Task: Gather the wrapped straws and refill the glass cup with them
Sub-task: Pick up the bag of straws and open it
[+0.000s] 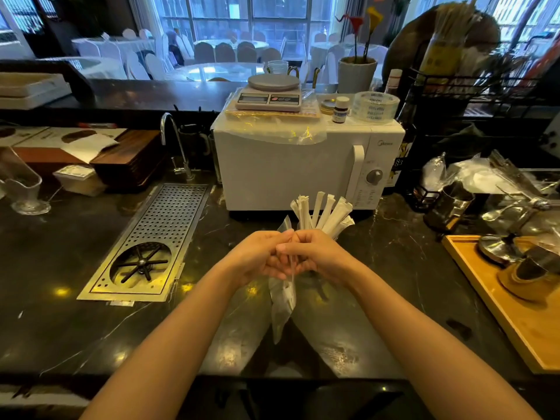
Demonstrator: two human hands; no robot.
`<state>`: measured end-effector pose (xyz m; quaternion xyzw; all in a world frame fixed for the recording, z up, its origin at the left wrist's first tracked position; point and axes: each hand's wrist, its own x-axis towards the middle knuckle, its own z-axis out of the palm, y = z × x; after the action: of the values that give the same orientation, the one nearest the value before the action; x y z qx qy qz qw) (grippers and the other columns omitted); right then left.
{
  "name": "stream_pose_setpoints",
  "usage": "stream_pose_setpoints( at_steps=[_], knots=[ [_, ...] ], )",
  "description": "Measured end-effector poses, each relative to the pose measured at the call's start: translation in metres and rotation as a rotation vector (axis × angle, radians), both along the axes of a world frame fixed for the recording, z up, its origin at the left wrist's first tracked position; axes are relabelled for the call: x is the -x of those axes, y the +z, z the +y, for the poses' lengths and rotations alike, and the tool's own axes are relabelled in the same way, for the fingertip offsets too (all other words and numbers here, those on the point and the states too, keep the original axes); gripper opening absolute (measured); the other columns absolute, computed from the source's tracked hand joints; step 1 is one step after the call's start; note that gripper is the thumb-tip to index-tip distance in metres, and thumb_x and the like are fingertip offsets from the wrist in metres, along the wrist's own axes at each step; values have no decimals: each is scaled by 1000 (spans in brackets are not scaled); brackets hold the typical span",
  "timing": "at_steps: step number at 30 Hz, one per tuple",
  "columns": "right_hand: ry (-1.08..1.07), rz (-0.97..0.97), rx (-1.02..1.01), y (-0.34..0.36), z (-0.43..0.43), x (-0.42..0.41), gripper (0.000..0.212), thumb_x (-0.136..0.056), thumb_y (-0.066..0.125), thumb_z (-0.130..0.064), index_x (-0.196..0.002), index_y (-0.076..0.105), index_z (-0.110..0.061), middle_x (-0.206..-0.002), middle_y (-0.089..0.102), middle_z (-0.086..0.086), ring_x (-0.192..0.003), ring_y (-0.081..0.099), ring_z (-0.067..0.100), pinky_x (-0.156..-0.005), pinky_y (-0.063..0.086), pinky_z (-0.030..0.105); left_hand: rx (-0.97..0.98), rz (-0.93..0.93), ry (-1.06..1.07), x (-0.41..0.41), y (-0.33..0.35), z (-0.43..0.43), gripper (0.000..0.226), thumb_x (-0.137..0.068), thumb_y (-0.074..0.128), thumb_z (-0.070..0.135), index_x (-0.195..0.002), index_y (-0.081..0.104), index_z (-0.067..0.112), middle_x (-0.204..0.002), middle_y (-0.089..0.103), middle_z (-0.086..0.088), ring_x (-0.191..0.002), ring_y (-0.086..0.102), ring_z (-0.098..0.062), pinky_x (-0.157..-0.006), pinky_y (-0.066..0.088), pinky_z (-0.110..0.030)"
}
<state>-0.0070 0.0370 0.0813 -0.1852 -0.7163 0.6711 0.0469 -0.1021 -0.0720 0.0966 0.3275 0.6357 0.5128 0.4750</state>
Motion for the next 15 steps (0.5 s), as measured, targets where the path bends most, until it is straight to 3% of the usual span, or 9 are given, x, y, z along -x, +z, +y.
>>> stream_pose_setpoints(
  at_steps=[6, 15],
  knots=[
    [36, -12, 7, 3, 5, -2, 10, -86, 61, -17, -89, 66, -9, -74, 63, 6, -67, 61, 16, -62, 54, 20, 15, 8, -15, 3, 0, 4, 28, -92, 45, 31, -84, 64, 12, -69, 66, -5, -57, 66, -11, -51, 55, -18],
    [57, -22, -19, 7, 8, -2, 9, -87, 59, -14, -82, 66, -12, -75, 64, 6, -66, 63, 14, -62, 54, 18, 30, 19, -19, 4, -3, 8, 26, -92, 47, 30, -84, 65, 13, -72, 66, -8, -61, 66, -14, -55, 56, -19]
  ],
)
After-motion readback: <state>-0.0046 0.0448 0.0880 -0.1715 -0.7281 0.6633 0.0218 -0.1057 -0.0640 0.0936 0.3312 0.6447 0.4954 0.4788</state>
